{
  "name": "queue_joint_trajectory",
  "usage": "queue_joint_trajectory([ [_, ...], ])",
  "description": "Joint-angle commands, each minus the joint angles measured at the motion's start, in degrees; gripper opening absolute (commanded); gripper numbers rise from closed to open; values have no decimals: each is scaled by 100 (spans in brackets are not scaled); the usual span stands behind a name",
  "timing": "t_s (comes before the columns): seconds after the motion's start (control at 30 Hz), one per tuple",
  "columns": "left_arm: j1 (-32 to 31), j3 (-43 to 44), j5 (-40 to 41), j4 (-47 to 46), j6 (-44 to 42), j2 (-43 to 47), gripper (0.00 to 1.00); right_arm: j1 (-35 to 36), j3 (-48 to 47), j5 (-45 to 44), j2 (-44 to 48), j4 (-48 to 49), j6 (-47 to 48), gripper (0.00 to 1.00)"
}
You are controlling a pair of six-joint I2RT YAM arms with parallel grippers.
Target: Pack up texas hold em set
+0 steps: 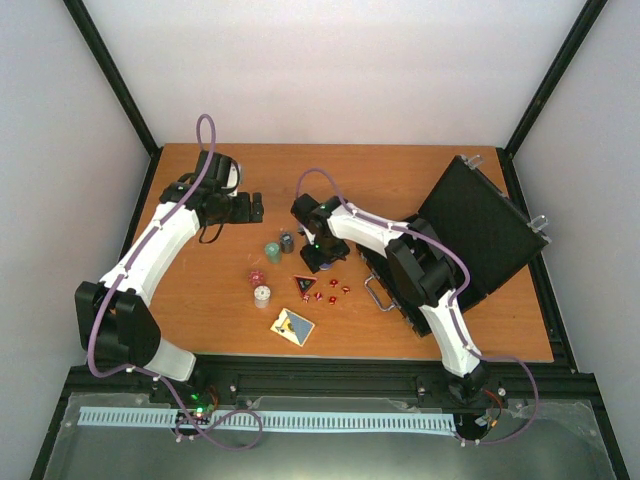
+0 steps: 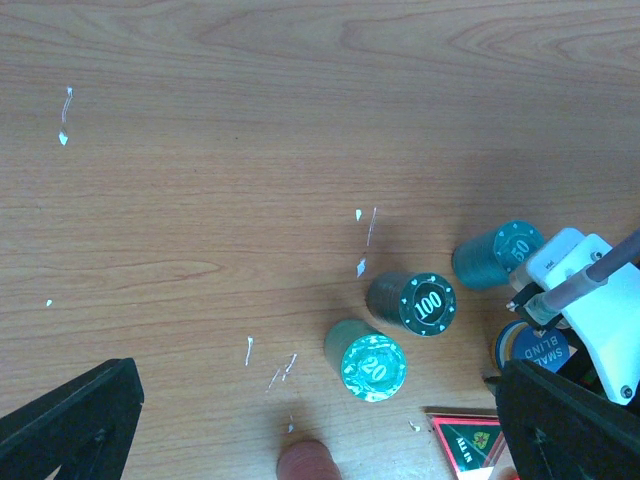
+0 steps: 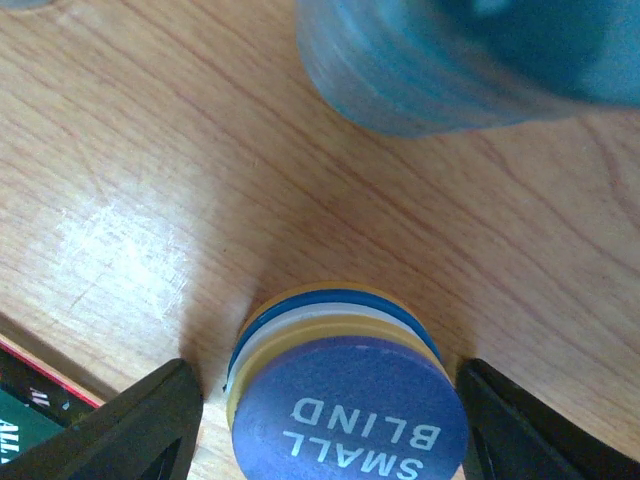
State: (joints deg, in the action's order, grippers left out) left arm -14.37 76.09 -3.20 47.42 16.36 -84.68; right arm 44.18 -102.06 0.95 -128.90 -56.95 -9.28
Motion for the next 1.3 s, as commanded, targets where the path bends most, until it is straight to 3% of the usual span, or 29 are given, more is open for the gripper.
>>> queue_joint_trajectory([
  [0.0,-13,-22,-62,7,16,-5,100,73,104,-56,-232,-103,-4,69],
  [0.37,-13,-71,-75,-40,16,-26,100,64,203,-296,-379,-89,-94,58],
  [0.87,-13,-156,-66,-75,16,16,100,55,340,-647,-287,-90,-253,26],
  [1.27,-13,-143,-80,-93,41,15,100,22,-8,-493,323,-180,-126,23],
])
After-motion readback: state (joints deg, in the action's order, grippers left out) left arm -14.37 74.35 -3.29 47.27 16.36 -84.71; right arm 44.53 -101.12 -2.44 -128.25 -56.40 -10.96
